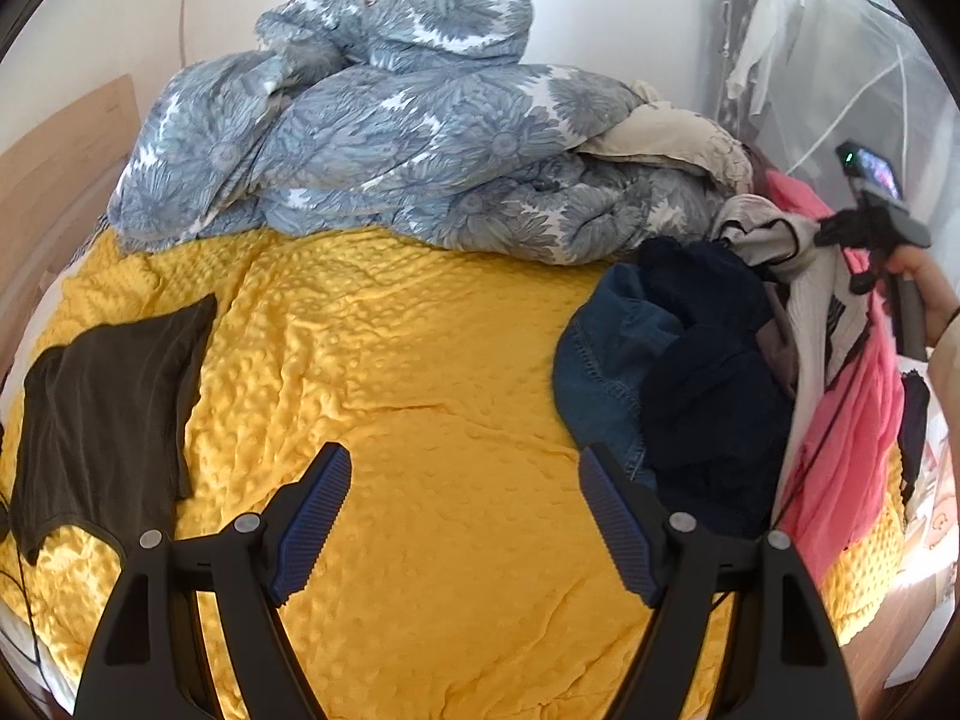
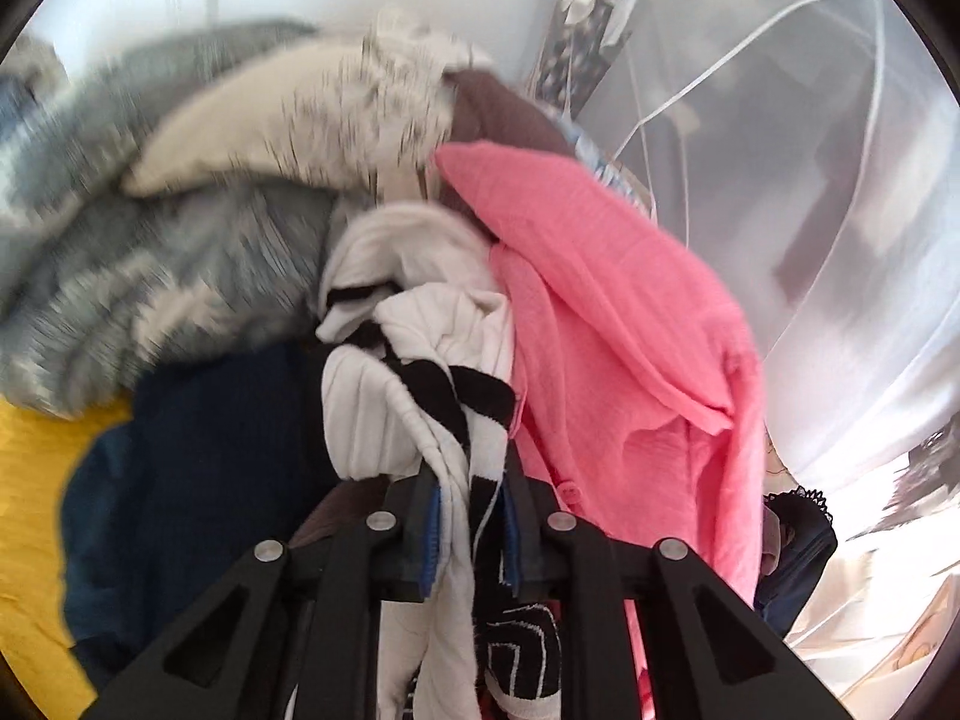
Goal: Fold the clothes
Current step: 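Pull the white garment out and drop it onto the yellow blanket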
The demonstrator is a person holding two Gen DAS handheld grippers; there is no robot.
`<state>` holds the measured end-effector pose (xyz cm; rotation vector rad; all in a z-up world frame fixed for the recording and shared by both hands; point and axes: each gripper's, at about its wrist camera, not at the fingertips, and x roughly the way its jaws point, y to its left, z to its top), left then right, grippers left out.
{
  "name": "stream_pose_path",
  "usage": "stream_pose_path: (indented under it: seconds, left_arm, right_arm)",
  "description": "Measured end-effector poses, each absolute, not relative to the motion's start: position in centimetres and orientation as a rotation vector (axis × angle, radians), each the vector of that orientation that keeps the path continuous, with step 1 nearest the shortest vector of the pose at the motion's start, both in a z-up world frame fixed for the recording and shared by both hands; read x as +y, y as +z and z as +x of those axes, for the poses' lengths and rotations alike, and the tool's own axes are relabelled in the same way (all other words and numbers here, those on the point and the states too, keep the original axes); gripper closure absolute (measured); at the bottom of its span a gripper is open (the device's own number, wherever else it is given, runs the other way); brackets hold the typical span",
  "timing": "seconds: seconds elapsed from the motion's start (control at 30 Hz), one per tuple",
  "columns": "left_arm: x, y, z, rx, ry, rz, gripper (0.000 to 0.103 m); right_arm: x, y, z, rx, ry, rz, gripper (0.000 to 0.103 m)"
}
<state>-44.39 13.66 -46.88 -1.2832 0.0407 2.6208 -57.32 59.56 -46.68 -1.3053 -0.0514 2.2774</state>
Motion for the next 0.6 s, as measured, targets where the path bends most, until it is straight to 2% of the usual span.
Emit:
stream_pose_path:
  seconds: [0.27,0.6]
  left_arm:
    - [14.7,-44.7,-44.5,0.082,2.608,-1.219,0.022]
    - [13.2,-43.6,-44.3,0.081,2.640,-1.189,0.022]
  right_arm:
    - [56.4,-38.4,-53.6,-0.058,2.461,-1.087,0.087]
    - [47.5,-29.4,-46.3,-0.205,2.746,-0.770,0.087]
